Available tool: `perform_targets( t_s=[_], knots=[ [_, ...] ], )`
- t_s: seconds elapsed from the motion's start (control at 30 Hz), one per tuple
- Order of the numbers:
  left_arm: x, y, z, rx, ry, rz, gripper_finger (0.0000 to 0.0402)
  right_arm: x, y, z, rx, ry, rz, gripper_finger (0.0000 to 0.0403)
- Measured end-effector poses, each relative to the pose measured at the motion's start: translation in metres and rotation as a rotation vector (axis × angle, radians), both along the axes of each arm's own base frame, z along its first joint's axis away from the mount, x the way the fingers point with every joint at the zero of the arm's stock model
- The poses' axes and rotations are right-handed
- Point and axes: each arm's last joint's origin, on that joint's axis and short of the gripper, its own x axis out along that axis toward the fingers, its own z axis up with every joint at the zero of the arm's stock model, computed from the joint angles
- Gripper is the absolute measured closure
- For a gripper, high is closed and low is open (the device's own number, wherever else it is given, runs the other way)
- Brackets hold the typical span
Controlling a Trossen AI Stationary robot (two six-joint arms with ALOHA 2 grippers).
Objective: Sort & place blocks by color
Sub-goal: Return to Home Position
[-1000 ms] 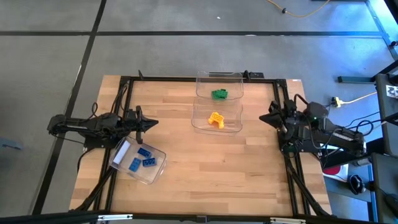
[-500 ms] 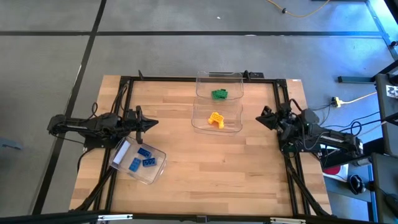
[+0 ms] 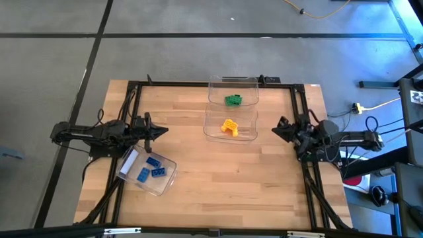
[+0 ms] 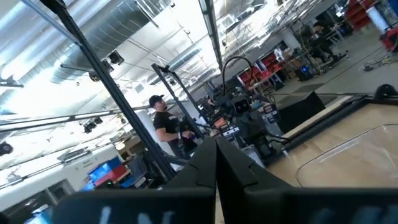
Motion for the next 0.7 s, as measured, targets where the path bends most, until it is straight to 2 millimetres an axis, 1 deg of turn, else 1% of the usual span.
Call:
perform_targets(
  t_s=[0.13,0.33,0.6,0.7],
  knots=[
    [0.0,0.0,0.0,0.0,0.0,0.0,0.0401,0.001,0.003,-0.004,-0.038,0.044,-0.02,0.0403],
    [0.0,0.0,0.0,0.0,0.0,0.0,0.0401,0.004,0.004,-0.018,-0.088,0.192,-0.009,0.0403],
    [0.0,0.0,0.0,0.0,0.0,0.0,0.0401,0.005,0.008,-0.032,-0.223,0.328,0.089,0.0403],
    [0.0,0.0,0.0,0.0,0.0,0.0,0.0401,0.005,0.008,-0.032,-0.275,0.315,0.095,0.0403]
  ],
)
